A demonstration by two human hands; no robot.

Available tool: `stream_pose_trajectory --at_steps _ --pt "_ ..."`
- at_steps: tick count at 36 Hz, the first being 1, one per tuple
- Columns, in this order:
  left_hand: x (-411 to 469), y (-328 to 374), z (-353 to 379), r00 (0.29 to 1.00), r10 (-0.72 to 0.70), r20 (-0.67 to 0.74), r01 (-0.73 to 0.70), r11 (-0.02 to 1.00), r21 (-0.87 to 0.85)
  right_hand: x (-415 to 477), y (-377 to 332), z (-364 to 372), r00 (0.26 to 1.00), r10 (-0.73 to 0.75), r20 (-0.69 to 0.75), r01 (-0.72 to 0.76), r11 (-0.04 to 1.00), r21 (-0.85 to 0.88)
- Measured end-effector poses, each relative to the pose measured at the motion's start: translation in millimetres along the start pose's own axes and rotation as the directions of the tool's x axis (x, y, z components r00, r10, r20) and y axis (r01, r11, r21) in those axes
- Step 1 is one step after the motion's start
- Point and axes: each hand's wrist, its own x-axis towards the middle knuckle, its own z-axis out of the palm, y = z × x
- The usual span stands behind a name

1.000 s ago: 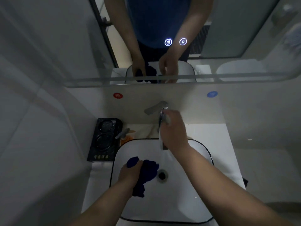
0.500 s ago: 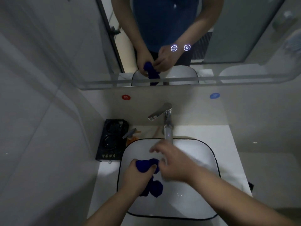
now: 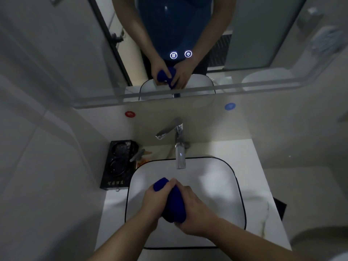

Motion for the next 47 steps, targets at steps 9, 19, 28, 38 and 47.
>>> stream_pose_trajectory --at_steps 9,19,28,38,47 --pt "8 -10 1 0.985 0.147 0.088 -0.169 0.916 0.365 6 27 -33 0.99 0.101 0.098 -0.086 0.985 -0.148" --pt "27 -27 -3 0.907 0.109 0.406 -0.338 0.762 0.552 27 12 -76 0.968 0.19 0.162 -0.154 0.966 -0.21" --pt "26 -30 15 0.923 0.243 0.3 -0.385 0.56 0.733 22 1 -76 0.978 0.091 0.19 -0.034 0.96 -0.279" --pt "23 -32 23 0.991 0.011 0.13 -0.096 0.741 0.665 26 0 -51 0.98 0.146 0.137 -0.116 0.972 -0.205" --pt "12 -26 25 0.97 -0.151 0.192 0.122 0.98 0.155 31 -8 -41 0.785 0.594 0.176 -0.581 0.606 0.544"
